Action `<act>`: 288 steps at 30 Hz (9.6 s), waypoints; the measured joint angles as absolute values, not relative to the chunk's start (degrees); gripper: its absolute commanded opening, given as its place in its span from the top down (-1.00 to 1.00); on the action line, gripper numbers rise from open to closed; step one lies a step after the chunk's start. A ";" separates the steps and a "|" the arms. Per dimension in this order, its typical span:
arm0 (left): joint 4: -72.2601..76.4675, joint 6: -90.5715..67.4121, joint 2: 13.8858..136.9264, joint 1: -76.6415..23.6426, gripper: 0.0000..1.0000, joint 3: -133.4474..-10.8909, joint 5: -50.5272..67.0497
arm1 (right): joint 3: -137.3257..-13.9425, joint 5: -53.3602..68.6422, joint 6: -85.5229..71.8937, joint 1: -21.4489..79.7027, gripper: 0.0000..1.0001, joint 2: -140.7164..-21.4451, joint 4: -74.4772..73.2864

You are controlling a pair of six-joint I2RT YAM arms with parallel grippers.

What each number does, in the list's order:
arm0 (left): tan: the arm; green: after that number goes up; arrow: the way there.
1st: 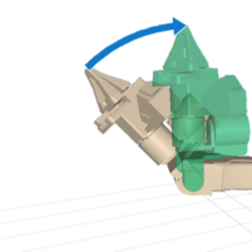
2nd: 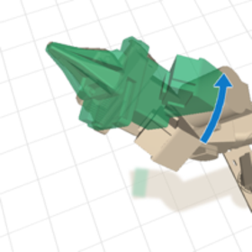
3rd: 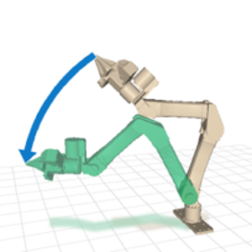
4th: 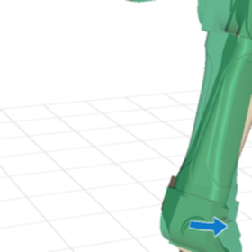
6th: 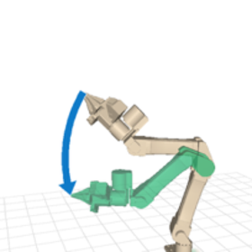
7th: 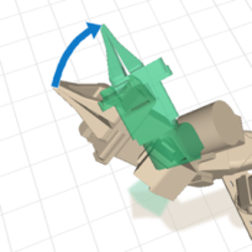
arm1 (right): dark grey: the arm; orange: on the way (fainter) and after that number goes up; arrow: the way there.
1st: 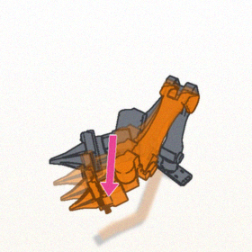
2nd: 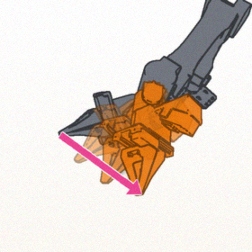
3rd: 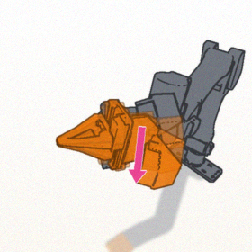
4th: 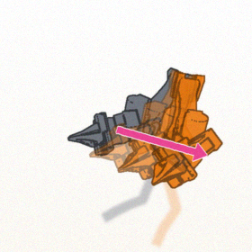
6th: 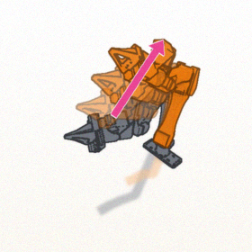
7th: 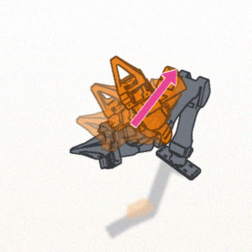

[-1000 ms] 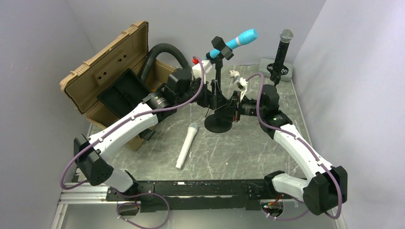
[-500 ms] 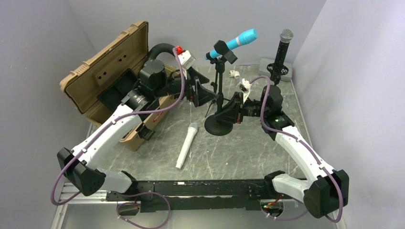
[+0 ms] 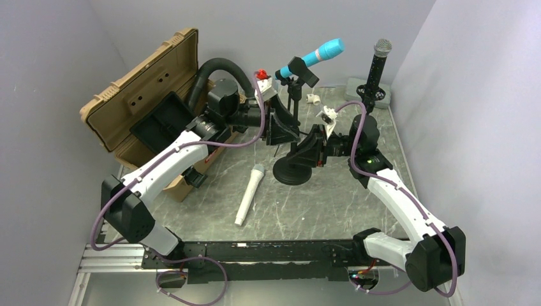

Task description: Remove the microphone from the stand

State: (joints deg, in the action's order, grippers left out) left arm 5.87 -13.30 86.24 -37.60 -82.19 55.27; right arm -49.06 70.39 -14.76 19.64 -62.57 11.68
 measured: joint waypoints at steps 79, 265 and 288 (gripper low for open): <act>10.50 -20.18 87.07 -38.76 -0.69 -78.08 47.24 | -45.84 66.11 -11.79 16.19 1.00 -60.12 9.58; 4.19 9.89 73.38 -21.78 -0.99 -61.10 22.63 | -71.18 41.74 -4.47 13.19 -0.10 -108.55 32.73; 3.11 9.80 74.11 -21.76 -0.99 -61.10 22.92 | -70.65 41.25 1.39 14.85 1.00 -107.13 32.73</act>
